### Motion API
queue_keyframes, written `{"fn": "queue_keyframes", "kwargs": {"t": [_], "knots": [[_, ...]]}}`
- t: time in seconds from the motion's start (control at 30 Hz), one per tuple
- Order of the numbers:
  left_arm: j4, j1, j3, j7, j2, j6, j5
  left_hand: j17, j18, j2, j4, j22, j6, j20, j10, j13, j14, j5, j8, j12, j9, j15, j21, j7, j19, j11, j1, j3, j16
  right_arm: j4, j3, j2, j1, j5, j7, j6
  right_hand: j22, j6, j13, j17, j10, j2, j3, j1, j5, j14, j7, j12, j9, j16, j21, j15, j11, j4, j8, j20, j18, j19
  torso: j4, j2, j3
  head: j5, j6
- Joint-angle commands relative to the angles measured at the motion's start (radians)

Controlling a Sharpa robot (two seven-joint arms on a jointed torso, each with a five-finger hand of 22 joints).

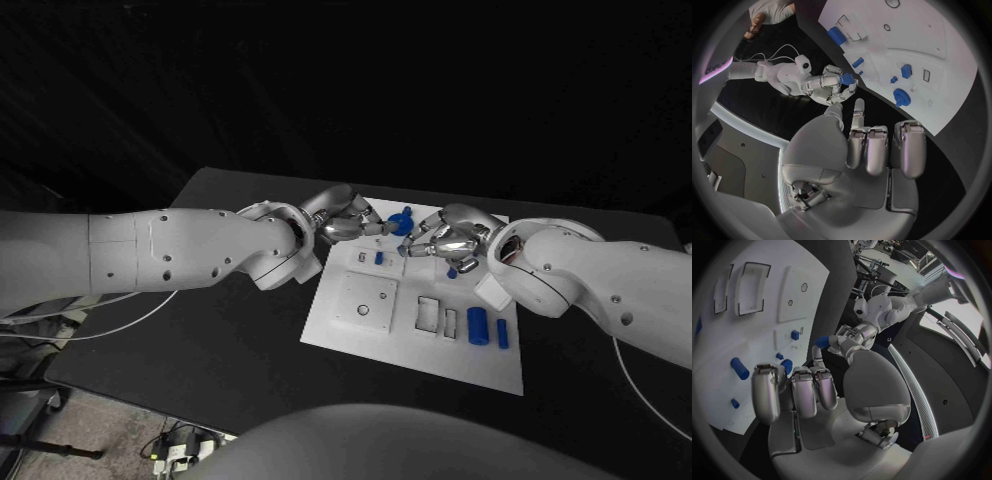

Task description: Assemble the parts on the task board

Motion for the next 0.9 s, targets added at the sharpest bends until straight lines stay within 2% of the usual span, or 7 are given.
{"fn": "queue_keyframes", "kwargs": {"t": [0.03,0.17,0.3,0.4,0.53,0.67,0.9], "knots": [[0.007,-0.001,0.0,-0.132,0.009,0.082,0.145,0.263,-0.019,0.011,0.0,0.246,0.014,-0.003,0.104,0.263,0.105,-0.013,0.018,0.0,0.01,-0.005,-0.001,-0.001,0.08,-0.008,-0.051,-0.031,0.002,0.01,0.0,-0.001,0.0,-0.129,0.05,-0.016,0.21,-0.002,0.263,0.263,0.106,0.001,0.004,0.003,-0.004,0.106,-0.003,0.003,0.001,0.003,-0.004,-0.005,-0.004,-0.001,-0.006,-0.005,0.01,-0.002,-0.0003,0.0,-0.0002,0.007,0.0],[0.014,-0.001,0.0,-0.222,0.01,0.142,0.175,0.263,-0.019,0.023,-0.001,0.247,0.023,-0.01,0.104,0.263,0.105,-0.04,0.049,0.0,0.031,-0.011,0.001,-0.008,0.082,-0.015,-0.115,-0.075,0.002,0.021,0.0,-0.003,0.0,-0.208,0.063,-0.046,0.211,-0.004,0.263,0.263,0.106,0.002,0.006,0.008,-0.004,0.106,-0.002,0.003,0.002,0.003,-0.001,-0.005,-0.004,-0.003,-0.008,-0.004,0.009,0.0,-0.0007,0.001,-0.0009,0.007,0.0],[0.021,-0.001,0.001,-0.281,0.005,0.18,0.201,0.263,-0.02,0.029,-0.002,0.248,0.043,-0.02,0.104,0.263,0.105,-0.037,0.089,0.0,0.062,-0.022,0.003,-0.022,0.083,-0.027,-0.136,-0.105,0.002,0.028,0.0,-0.003,-0.001,-0.28,0.062,-0.066,0.212,-0.004,0.263,0.263,0.106,0.002,0.007,0.009,-0.004,0.106,-0.002,0.003,0.002,0.003,0.0,-0.005,-0.004,-0.004,-0.009,-0.004,0.009,0.001,-0.0002,0.0,0.0002,0.007,0.0],[0.026,-0.001,0.001,-0.318,0.003,0.199,0.215,0.263,-0.019,0.032,-0.002,0.247,0.041,-0.026,0.104,0.263,0.105,-0.012,0.11,0.0,0.084,-0.029,0.001,-0.028,0.083,-0.033,-0.139,-0.12,0.002,0.033,0.0,-0.002,-0.003,-0.33,0.058,-0.077,0.211,-0.004,0.263,0.263,0.106,0.001,0.007,0.01,-0.005,0.106,-0.001,0.003,0.002,0.003,-0.001,-0.005,-0.003,-0.005,-0.009,-0.004,0.009,0.0,-0.0002,-0.001,0.0002,0.007,0.0],[0.029,-0.001,0.001,-0.356,0.004,0.212,0.226,0.263,-0.018,0.032,-0.003,0.245,0.023,-0.029,0.104,0.263,0.105,0.028,0.121,0.0,0.104,-0.03,-0.005,-0.028,0.08,-0.034,-0.131,-0.134,0.002,0.039,0.0,-0.001,-0.004,-0.381,0.056,-0.091,0.211,-0.004,0.263,0.263,0.106,0.001,0.007,0.011,-0.005,0.106,-0.001,0.003,0.002,0.003,-0.002,-0.004,-0.003,-0.006,-0.01,-0.004,0.01,-0.001,-0.0011,0.0,0.0,0.01,0.0],[0.028,-0.001,0.001,-0.381,0.008,0.222,0.237,0.263,-0.017,0.03,-0.002,0.244,0.015,-0.03,0.104,0.263,0.105,0.044,0.125,0.0,0.112,-0.031,-0.008,-0.027,0.079,-0.034,-0.129,-0.141,0.002,0.045,0.0,-0.001,-0.006,-0.425,0.051,-0.097,0.211,-0.004,0.263,0.263,0.106,0.001,0.007,0.011,-0.005,0.106,-0.001,0.003,0.002,0.003,-0.002,-0.004,-0.003,-0.006,-0.01,-0.004,0.01,-0.001,-0.0013,0.0,-0.0002,0.009,0.0],[0.024,-0.003,0.001,-0.349,0.017,0.203,0.302,0.263,-0.016,0.026,-0.002,0.243,-0.001,-0.029,0.104,0.263,0.105,0.08,0.134,0.0,0.13,-0.03,-0.013,-0.026,0.077,-0.033,-0.117,-0.152,0.002,0.051,0.0,0.0,-0.007,-0.503,0.039,-0.089,0.211,-0.004,0.263,0.263,0.106,0.001,0.009,0.016,-0.008,0.106,-0.001,0.003,0.003,0.003,-0.002,-0.004,-0.003,-0.009,-0.011,-0.004,0.009,0.0,-0.0011,0.0,0.0001,0.007,0.0]]}}
